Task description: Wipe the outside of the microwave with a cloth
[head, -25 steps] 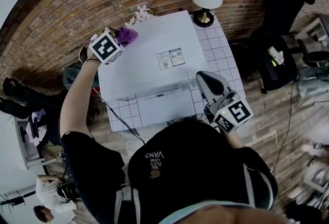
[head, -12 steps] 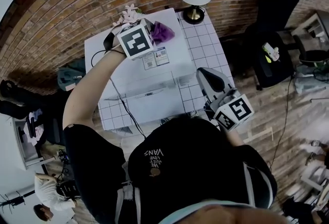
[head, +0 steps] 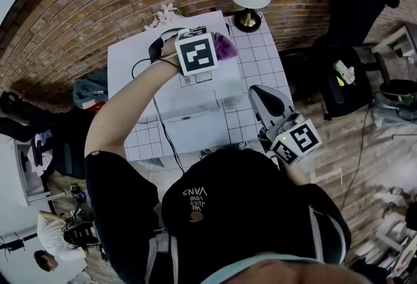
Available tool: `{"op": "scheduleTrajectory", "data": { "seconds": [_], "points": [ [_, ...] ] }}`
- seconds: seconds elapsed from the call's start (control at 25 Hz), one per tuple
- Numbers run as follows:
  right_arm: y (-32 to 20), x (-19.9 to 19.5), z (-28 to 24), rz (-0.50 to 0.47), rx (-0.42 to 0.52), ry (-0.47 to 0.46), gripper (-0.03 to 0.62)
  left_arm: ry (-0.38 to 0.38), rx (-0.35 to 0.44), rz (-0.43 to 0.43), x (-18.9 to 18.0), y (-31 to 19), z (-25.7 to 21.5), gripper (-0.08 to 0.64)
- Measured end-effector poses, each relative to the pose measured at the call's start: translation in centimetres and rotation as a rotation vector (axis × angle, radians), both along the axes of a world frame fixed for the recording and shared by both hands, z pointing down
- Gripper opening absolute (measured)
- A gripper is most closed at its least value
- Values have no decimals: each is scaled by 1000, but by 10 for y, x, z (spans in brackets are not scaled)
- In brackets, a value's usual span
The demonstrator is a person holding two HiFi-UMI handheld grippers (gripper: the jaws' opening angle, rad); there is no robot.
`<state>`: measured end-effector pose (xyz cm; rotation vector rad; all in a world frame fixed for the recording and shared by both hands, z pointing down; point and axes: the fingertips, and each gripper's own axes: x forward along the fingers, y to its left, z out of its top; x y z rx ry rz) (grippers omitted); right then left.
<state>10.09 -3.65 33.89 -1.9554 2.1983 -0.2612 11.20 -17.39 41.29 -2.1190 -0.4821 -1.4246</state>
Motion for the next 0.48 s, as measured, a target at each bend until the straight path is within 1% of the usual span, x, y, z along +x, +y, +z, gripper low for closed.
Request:
{"op": "scheduleTrajectory", "data": {
  "seconds": [0.12,0.28,0.48],
  "points": [
    [-2,-3,1,-3,-1,0,-2,1,7,-27,-17,-12,-3,141],
    [-10,-17,3,-23,-6,5,-2,7,-20,-108,-56,-37,5,141],
    [-29,-46,2,-77,-14,17,-2,-5,7,-209,-120,-72,0,141]
  ]
}}
